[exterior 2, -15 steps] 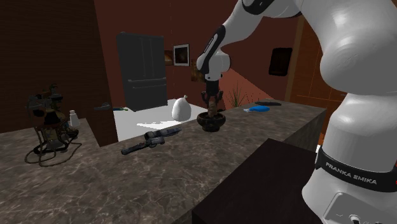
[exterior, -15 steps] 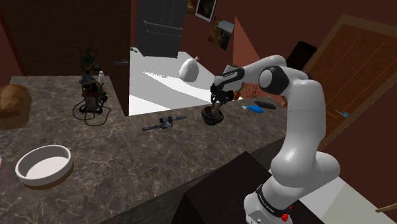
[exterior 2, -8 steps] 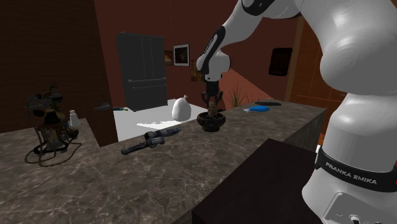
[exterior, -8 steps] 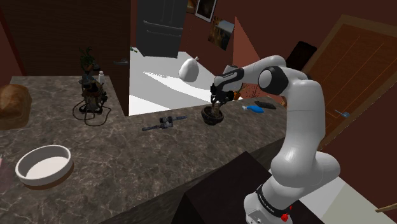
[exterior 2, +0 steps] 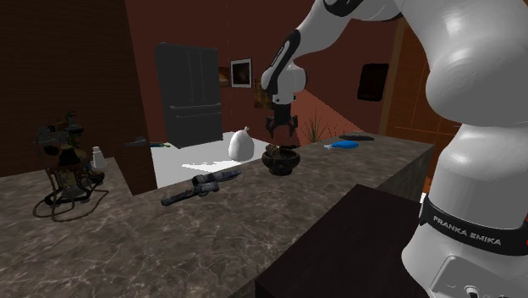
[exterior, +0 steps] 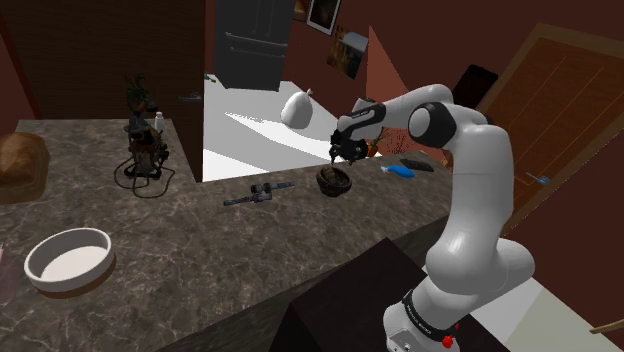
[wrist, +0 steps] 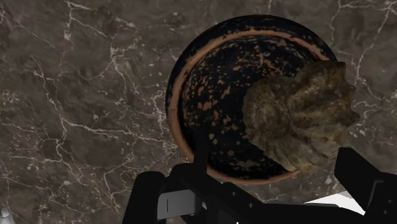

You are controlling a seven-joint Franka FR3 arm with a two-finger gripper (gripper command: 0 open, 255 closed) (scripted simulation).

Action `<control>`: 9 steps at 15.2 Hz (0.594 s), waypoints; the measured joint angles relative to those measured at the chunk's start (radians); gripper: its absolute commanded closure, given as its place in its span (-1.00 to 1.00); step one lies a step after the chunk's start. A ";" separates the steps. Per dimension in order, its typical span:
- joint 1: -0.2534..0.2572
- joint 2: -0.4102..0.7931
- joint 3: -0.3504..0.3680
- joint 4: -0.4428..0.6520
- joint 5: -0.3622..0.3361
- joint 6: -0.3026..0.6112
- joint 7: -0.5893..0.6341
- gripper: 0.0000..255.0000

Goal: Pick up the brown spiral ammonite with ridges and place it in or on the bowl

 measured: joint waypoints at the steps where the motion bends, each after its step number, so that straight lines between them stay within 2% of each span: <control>1: 0.001 -0.018 0.000 0.002 0.000 -0.020 0.001 -1.00; 9: 0.003 -0.062 -0.001 -0.013 -0.001 -0.048 0.001 -1.00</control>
